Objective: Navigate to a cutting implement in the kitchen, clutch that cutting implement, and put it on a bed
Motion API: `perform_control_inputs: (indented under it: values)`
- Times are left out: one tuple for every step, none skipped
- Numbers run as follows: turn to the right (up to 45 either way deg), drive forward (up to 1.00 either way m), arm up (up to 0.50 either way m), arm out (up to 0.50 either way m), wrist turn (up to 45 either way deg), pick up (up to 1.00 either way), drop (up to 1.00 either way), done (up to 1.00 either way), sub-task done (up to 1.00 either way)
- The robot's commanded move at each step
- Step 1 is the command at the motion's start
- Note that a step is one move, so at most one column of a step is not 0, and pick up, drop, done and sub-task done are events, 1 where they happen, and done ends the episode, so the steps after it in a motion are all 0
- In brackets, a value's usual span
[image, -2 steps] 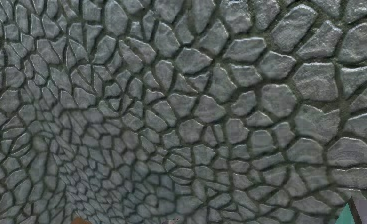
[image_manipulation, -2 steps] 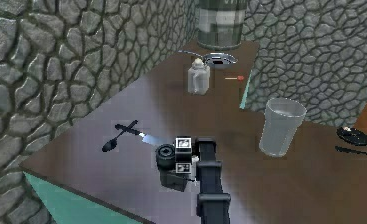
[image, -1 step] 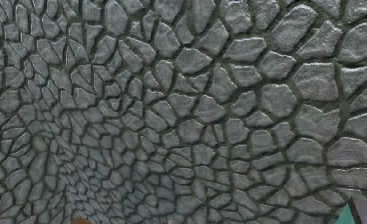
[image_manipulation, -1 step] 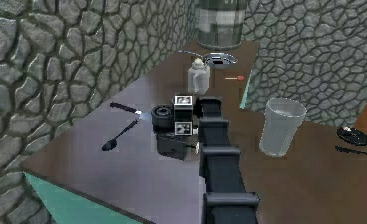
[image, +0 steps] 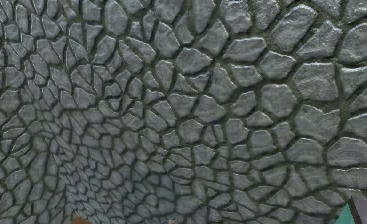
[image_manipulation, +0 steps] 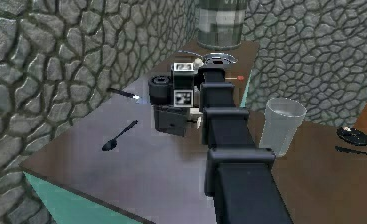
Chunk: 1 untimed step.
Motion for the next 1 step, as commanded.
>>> perform_control_inputs:
  values:
    - [0.0, 0.0, 0.0, 0.0, -45.0, 0.0, 0.0, 0.0, 0.0]
